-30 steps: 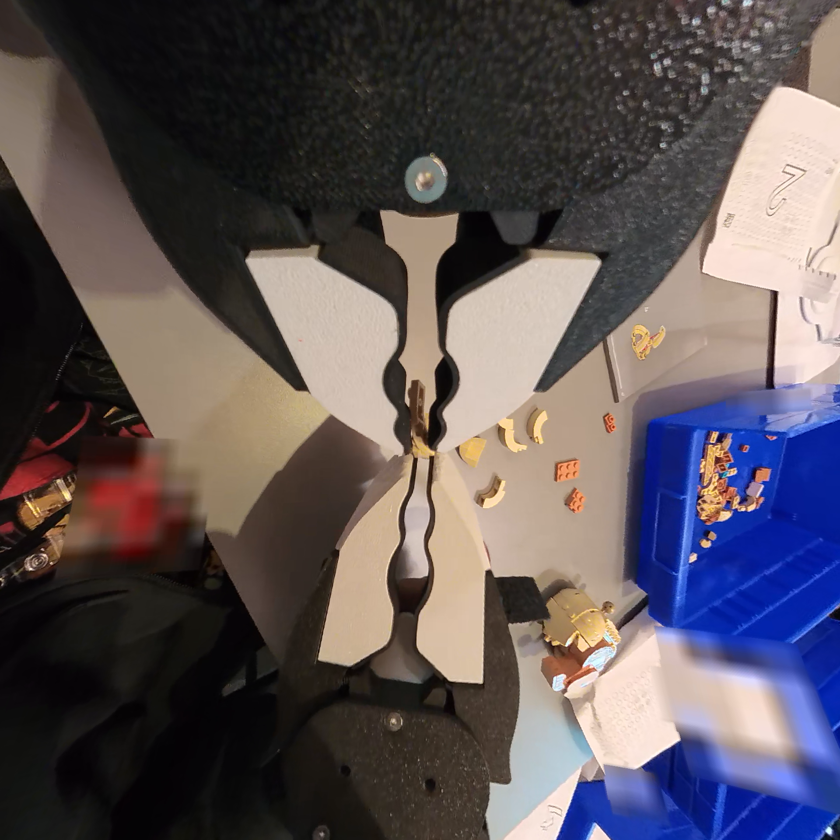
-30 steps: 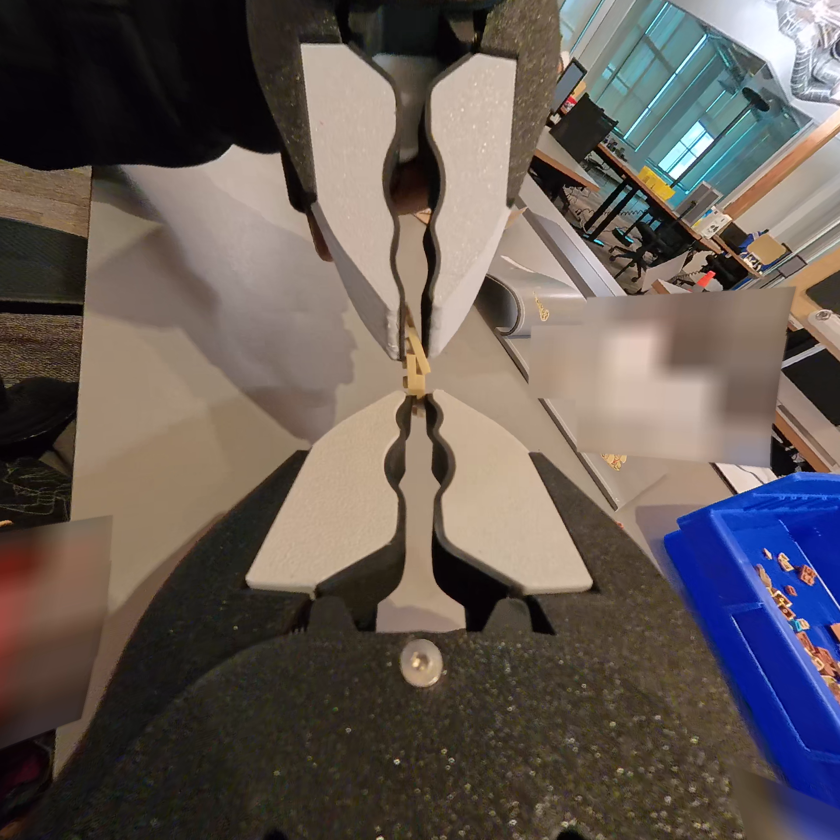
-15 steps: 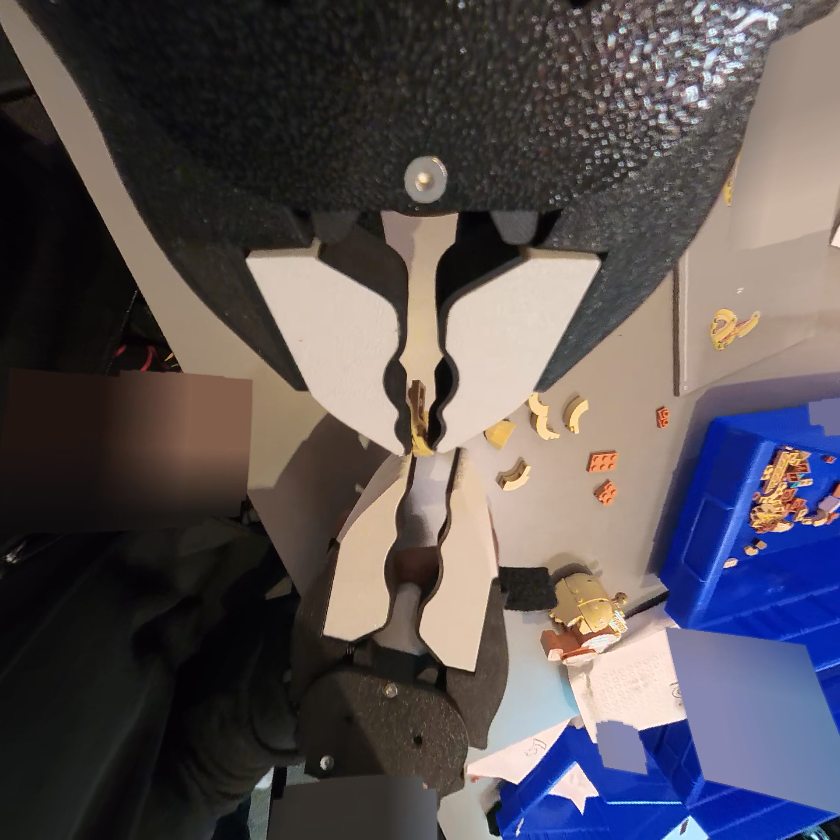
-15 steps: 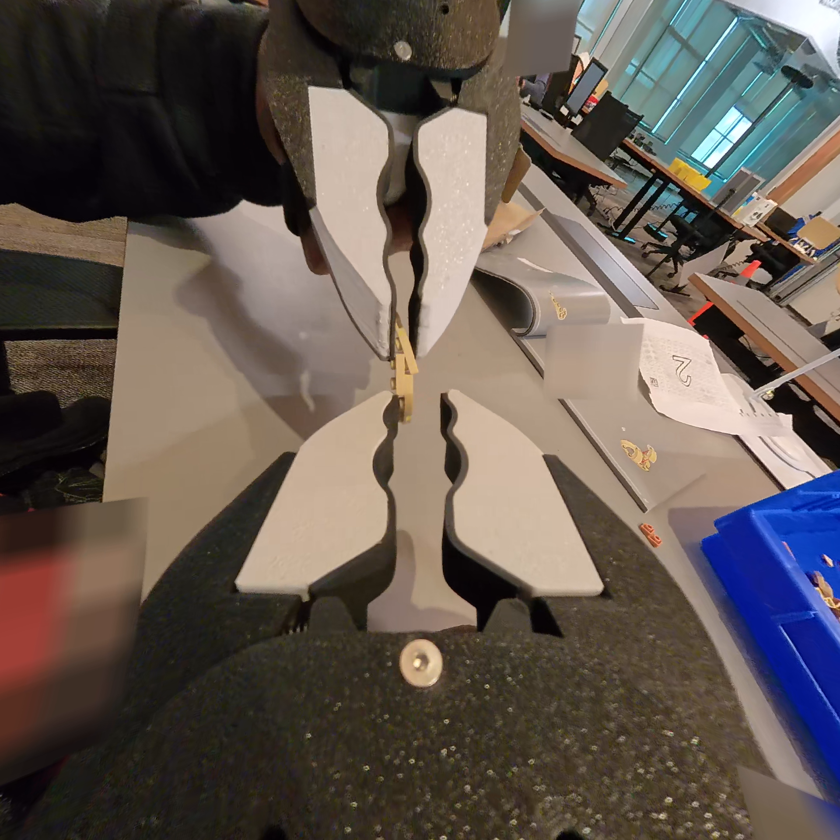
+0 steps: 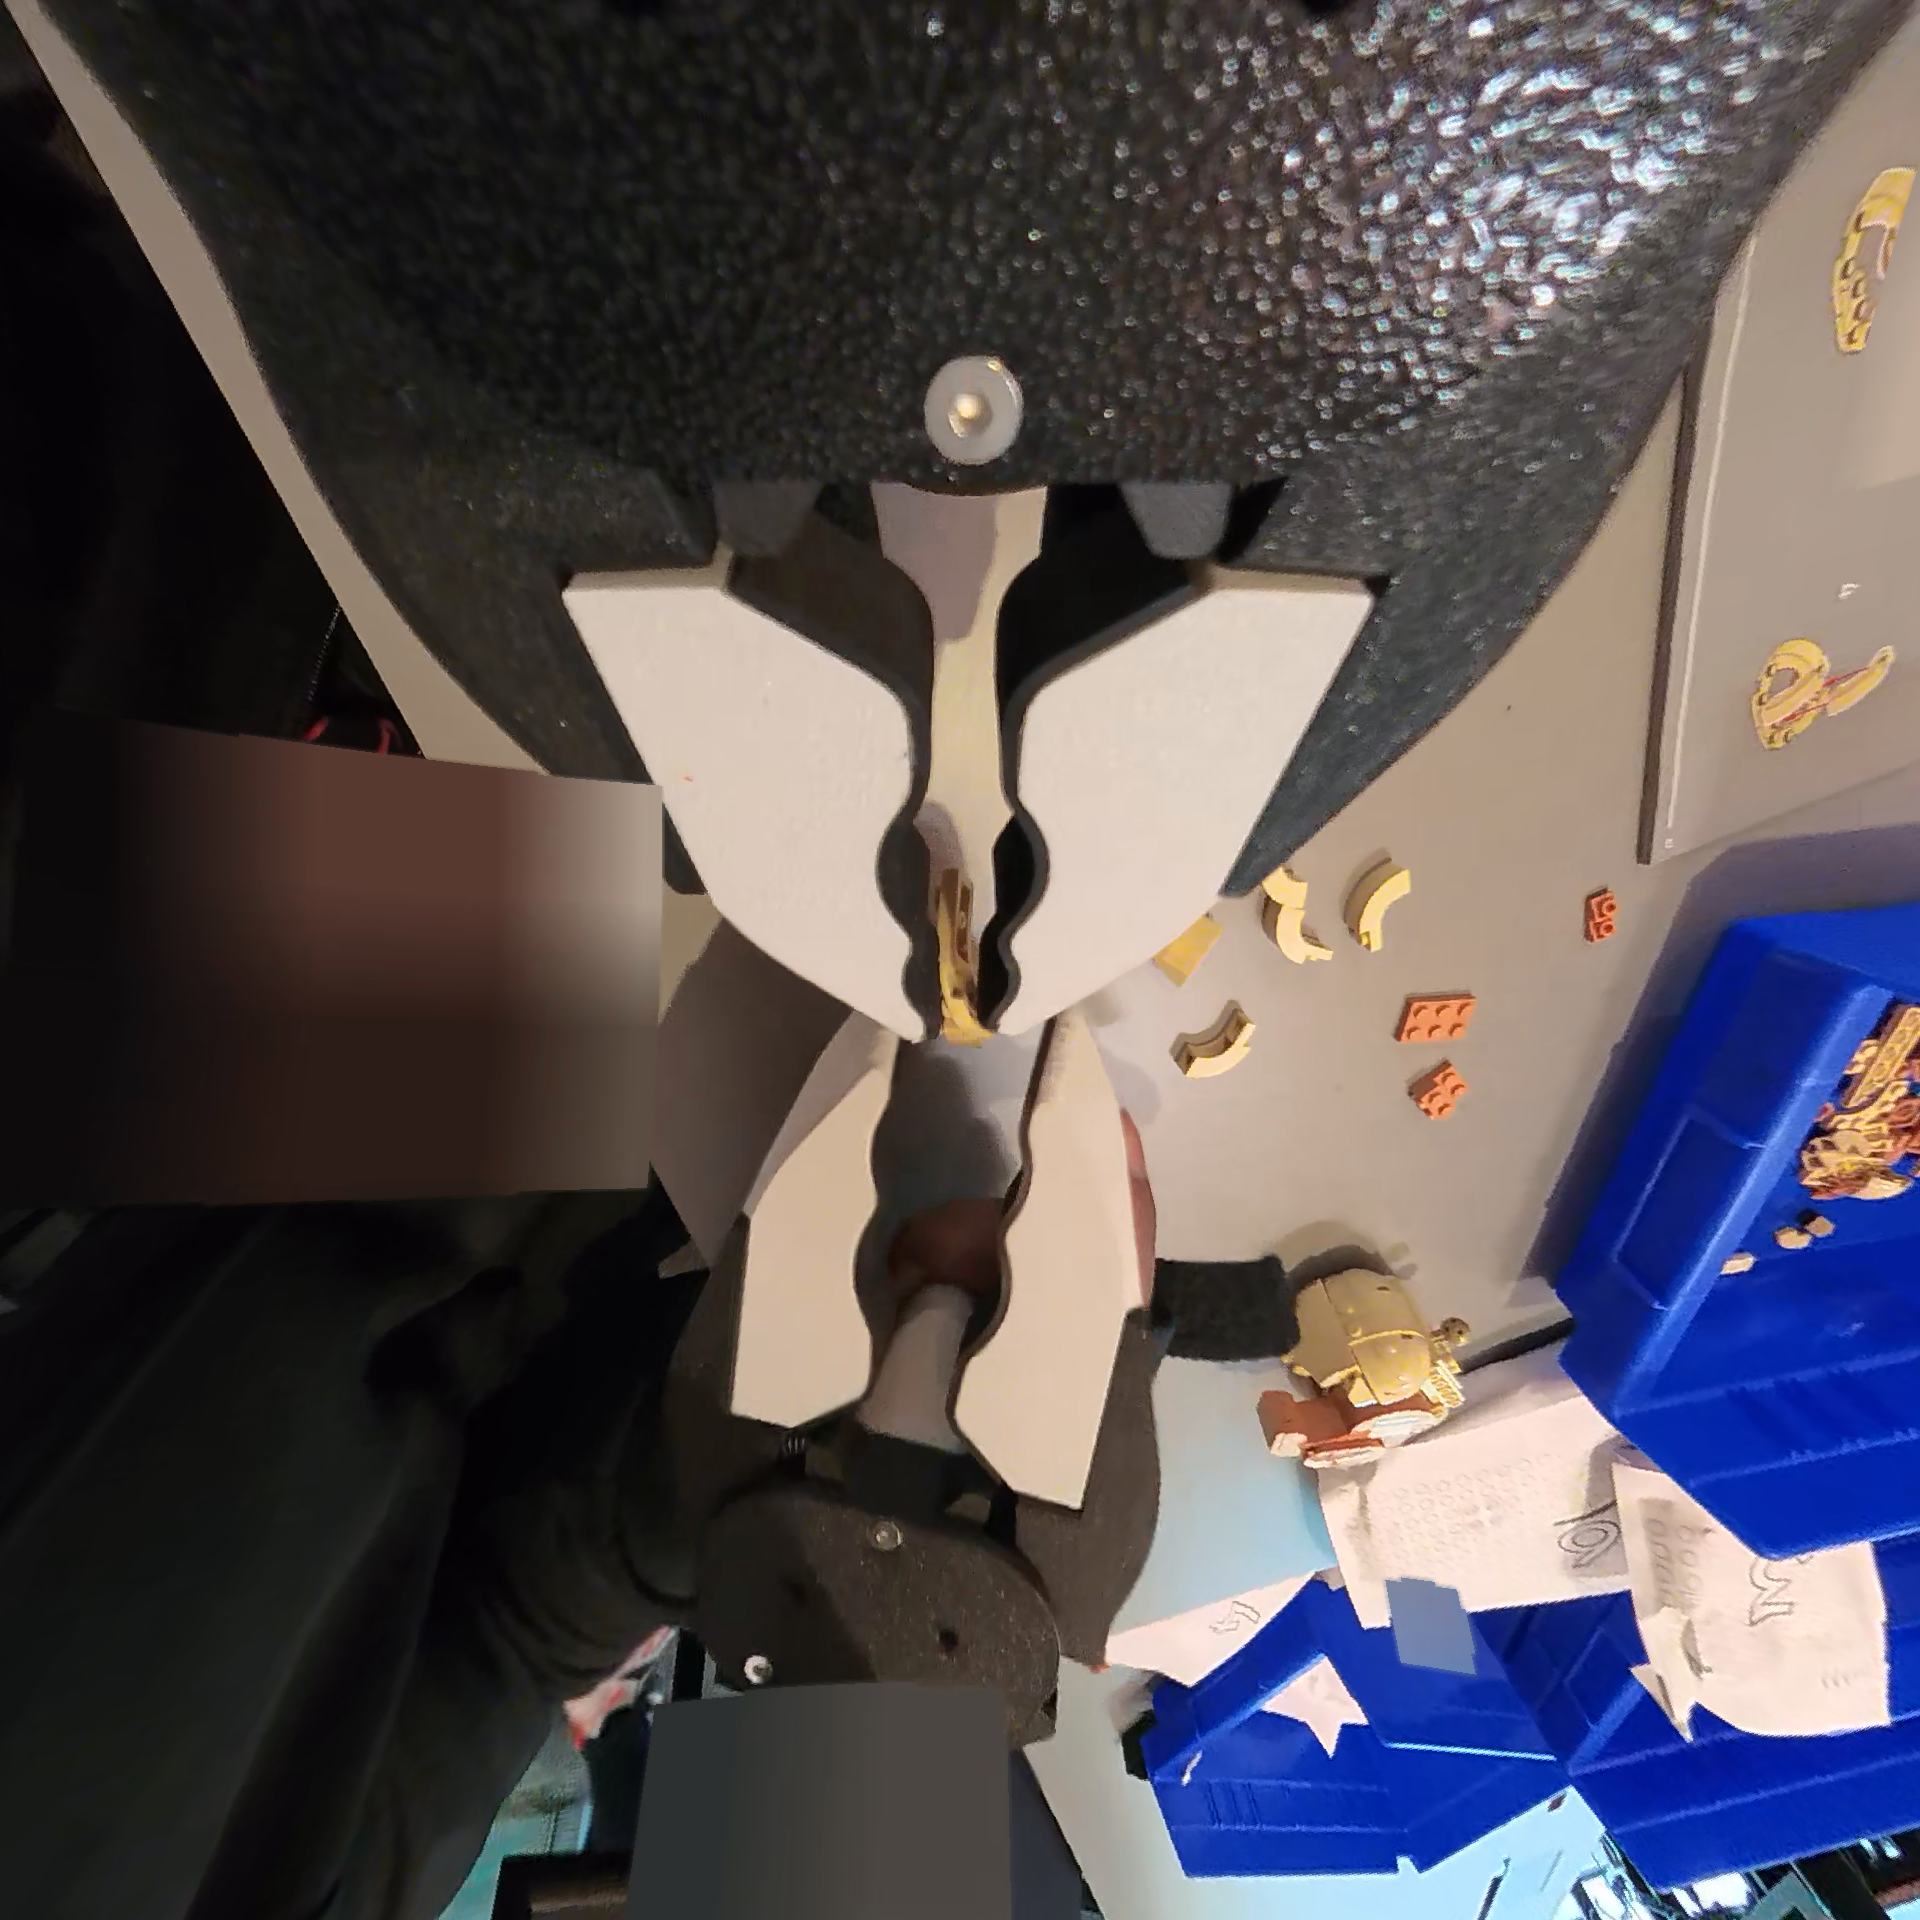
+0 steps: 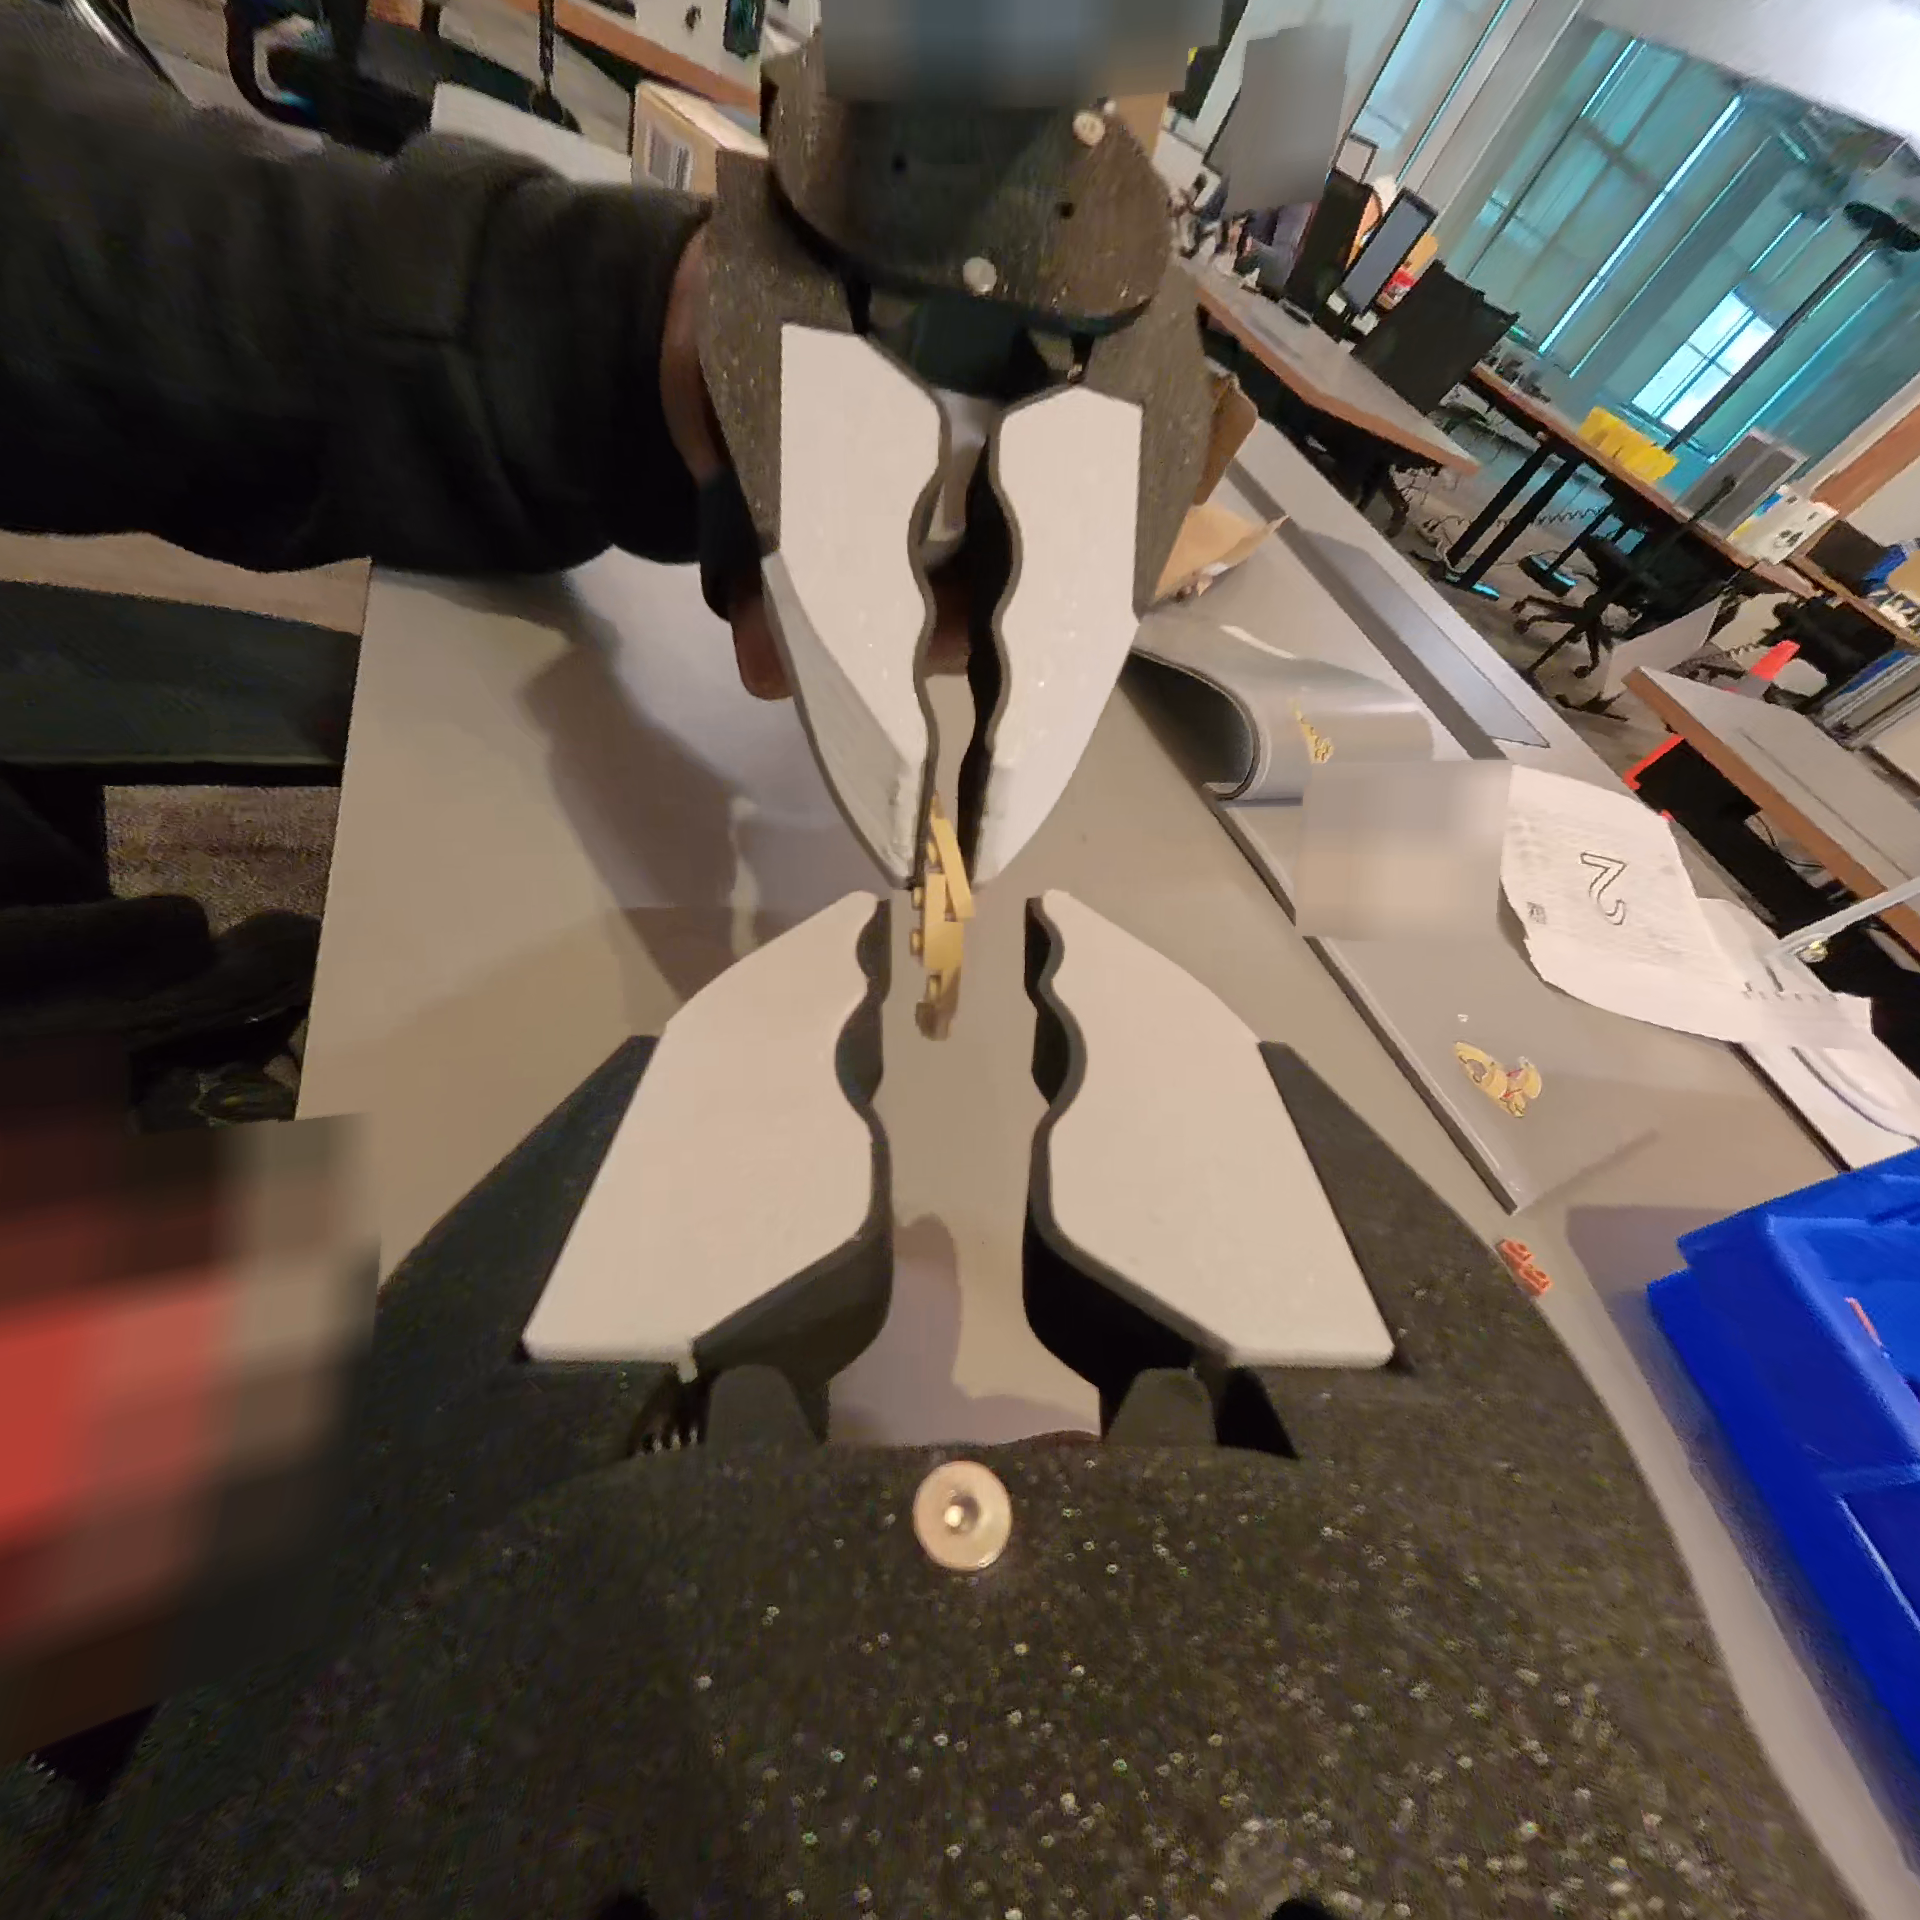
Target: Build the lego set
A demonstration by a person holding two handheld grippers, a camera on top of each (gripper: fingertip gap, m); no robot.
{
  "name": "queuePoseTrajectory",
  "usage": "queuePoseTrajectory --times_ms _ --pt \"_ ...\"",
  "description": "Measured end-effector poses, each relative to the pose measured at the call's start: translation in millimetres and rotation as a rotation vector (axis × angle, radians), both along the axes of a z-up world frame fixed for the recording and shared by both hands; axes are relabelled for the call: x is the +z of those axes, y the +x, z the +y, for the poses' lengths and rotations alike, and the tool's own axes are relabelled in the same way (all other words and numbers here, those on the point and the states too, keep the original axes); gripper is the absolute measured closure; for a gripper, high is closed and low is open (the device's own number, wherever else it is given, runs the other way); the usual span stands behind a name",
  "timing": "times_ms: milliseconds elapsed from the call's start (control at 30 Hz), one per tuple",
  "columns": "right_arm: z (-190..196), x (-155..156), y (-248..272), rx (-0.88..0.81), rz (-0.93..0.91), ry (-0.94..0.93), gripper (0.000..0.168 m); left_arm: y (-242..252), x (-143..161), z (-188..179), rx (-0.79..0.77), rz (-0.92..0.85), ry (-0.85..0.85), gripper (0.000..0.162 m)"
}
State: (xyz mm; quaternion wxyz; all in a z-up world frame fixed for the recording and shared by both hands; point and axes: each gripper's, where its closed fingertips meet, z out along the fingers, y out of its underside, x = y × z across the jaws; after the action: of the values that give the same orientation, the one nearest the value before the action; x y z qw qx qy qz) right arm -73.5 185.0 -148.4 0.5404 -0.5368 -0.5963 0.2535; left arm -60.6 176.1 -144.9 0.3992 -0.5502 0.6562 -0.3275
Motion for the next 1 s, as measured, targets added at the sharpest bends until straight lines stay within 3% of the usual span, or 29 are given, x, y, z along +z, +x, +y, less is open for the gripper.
queuePoseTrajectory --times_ms 233,1000 --pt "-4.3 5.2 0.1 0.024 0.035 0.005 0.157 -0.5 4.0 -0.6 -0.004 -0.036 -0.031 0.155" --pt "-3.2 5.9 3.2 -0.002 0.009 0.067 0.159 2.2 5.3 1.4 0.044 -0.062 0.002 0.153"
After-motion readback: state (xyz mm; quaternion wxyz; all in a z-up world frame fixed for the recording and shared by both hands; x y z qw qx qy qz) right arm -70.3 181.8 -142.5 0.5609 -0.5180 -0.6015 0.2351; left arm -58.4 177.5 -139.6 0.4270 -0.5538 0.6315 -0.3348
